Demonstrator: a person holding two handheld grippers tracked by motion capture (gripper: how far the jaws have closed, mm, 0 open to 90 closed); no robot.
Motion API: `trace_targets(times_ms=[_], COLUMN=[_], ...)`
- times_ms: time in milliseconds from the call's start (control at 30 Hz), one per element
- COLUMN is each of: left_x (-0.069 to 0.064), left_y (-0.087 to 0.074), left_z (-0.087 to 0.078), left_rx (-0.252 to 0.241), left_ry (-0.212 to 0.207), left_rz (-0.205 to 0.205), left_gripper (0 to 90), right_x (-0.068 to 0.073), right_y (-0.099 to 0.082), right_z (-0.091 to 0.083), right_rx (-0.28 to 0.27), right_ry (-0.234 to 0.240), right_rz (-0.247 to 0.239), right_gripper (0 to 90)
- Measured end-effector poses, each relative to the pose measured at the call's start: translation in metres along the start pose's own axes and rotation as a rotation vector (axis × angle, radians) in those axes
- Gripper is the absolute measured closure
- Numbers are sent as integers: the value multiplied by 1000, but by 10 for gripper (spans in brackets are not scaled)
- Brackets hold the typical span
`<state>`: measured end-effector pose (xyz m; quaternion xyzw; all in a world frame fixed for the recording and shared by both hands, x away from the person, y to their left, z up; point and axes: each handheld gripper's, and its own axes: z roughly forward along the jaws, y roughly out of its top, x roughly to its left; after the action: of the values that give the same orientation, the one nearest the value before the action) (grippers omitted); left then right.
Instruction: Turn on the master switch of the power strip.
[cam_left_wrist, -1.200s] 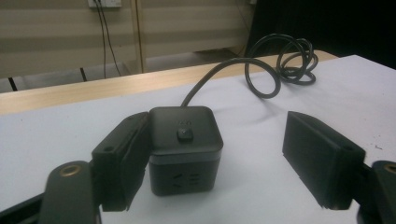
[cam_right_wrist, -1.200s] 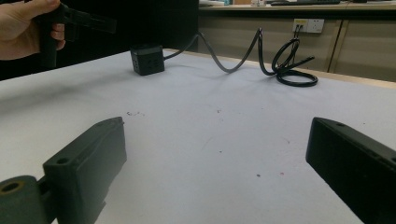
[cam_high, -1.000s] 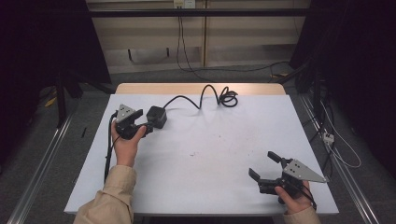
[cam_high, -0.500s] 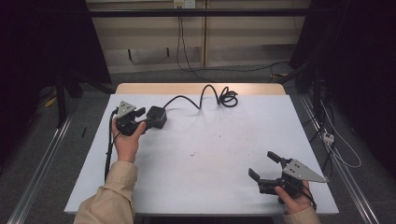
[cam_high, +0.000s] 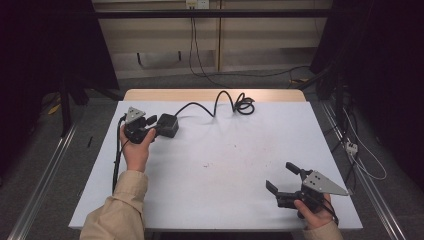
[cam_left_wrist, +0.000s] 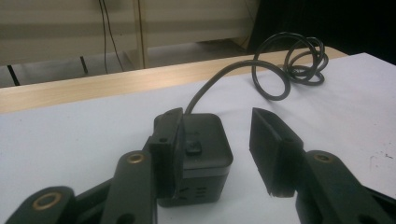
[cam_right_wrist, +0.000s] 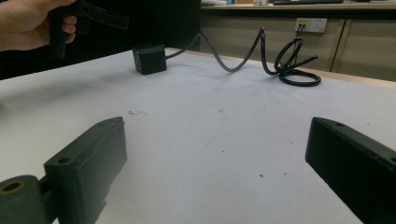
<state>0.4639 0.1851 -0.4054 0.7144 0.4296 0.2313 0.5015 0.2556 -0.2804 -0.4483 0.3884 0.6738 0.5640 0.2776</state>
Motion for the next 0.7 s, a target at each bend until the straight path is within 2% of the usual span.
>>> trace_targets(times_ms=[133, 467, 667, 700], left_x=[1, 3, 1, -1], left_y=[-1, 2, 5, 5], left_z=[1, 4, 7, 9], left_rx=[7, 12, 15, 1], left_ry=[0, -12, -26, -30], left_rz=[5, 23, 21, 0], left_gripper=[632, 689, 732, 744], right_x=[0, 0, -1, -1], right_y=[0, 0, -1, -1], right_z=[0, 0, 0, 0], right_rx=[1, 3, 5, 5], right_ry=[1, 2, 2, 2], right_rz=[-2, 0, 0, 0], right_gripper=[49, 51, 52, 52])
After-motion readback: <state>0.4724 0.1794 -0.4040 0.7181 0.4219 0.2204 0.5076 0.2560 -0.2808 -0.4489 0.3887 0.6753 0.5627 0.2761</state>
